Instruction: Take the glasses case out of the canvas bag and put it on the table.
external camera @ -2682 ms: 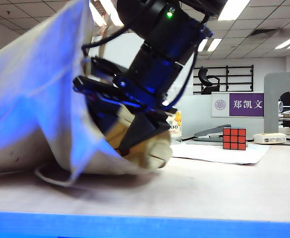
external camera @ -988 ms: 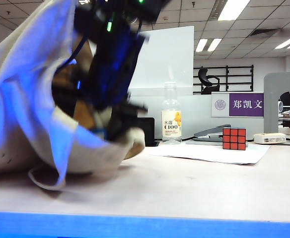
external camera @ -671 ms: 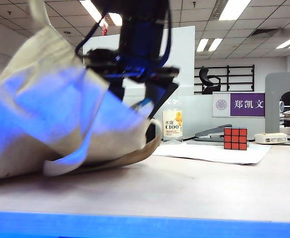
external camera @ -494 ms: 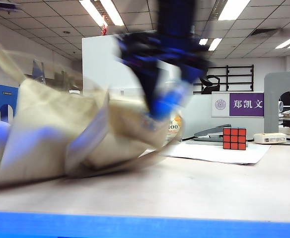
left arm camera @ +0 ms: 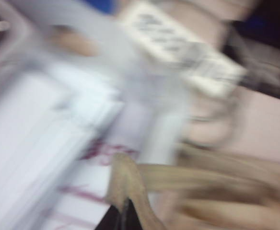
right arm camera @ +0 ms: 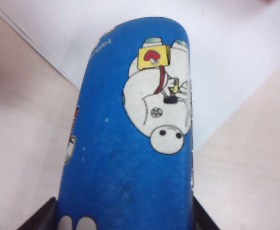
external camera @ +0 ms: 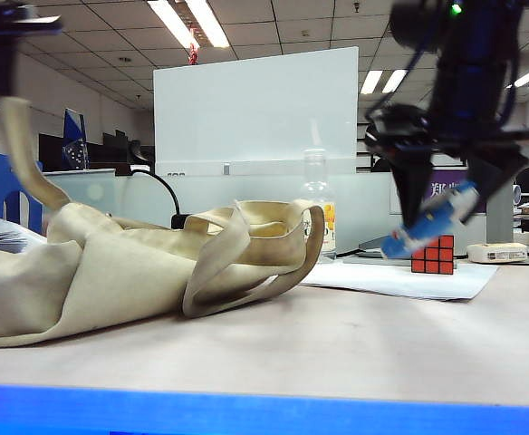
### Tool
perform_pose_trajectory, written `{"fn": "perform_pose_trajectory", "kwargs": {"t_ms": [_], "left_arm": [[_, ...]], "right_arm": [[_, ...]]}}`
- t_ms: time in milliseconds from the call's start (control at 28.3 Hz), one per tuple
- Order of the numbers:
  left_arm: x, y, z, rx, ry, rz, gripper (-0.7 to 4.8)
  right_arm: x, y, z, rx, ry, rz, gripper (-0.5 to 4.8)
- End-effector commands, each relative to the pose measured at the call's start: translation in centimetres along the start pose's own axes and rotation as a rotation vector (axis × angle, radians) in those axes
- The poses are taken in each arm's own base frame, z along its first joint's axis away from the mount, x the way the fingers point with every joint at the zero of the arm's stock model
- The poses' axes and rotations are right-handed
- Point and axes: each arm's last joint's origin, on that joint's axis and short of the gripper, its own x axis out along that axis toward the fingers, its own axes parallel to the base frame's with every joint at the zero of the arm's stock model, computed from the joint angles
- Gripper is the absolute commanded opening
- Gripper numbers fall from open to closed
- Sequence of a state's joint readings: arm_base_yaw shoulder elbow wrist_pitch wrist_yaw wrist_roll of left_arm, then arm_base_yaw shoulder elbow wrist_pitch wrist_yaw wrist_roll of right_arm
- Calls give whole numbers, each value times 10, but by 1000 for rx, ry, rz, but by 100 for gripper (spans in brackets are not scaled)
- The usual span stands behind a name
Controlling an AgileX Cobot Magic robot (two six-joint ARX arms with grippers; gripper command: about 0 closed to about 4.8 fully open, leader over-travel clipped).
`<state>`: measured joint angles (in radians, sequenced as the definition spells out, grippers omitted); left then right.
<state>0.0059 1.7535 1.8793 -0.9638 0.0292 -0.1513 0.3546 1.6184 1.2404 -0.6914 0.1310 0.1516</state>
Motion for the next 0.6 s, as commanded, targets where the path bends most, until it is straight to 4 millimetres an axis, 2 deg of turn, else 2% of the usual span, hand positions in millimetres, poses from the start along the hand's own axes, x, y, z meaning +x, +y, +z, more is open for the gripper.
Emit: {"fn": "perform_pose_trajectory", "kwargs": {"t_ms": [35, 71, 106, 141, 176, 212, 247, 282, 318, 459, 565, 600], "left_arm": [[-18, -20, 10, 56, -139, -143, -6], [-21, -23, 11, 63, -161, -164, -6], [-29, -30, 15, 83, -212, -281, -4], [-32, -36, 17, 92, -229, -376, 4], [-37, -44, 22, 68, -248, -589, 93], [-39, -47, 25, 48, -256, -666, 151], [-45, -56, 30, 12, -285, -771, 312], [-46, -60, 31, -4, -298, -792, 375], [-51, -61, 35, -27, -319, -825, 479], [-63, -67, 45, -117, -366, -957, 479], [-87, -70, 60, -146, -510, -1124, 479], [-102, -71, 65, -130, -602, -1199, 479]], "right_arm": [[8, -29, -2, 78, -13, -43, 267], [9, -37, -3, 97, -7, -51, 275], [10, -48, -3, 119, 1, -50, 279], [11, -52, -3, 112, -1, -44, 298], [13, -59, -2, 86, -1, -53, 371], [14, -61, -3, 72, -5, -55, 412], [15, -61, -3, 40, -5, -47, 479], [15, -62, -3, 35, -3, -47, 479], [17, -63, -4, 36, 4, -50, 479], [16, -60, -5, 76, 15, 48, 479], [7, -56, -4, 78, -13, 176, 479], [2, -55, -3, 77, -30, 212, 479]]}}
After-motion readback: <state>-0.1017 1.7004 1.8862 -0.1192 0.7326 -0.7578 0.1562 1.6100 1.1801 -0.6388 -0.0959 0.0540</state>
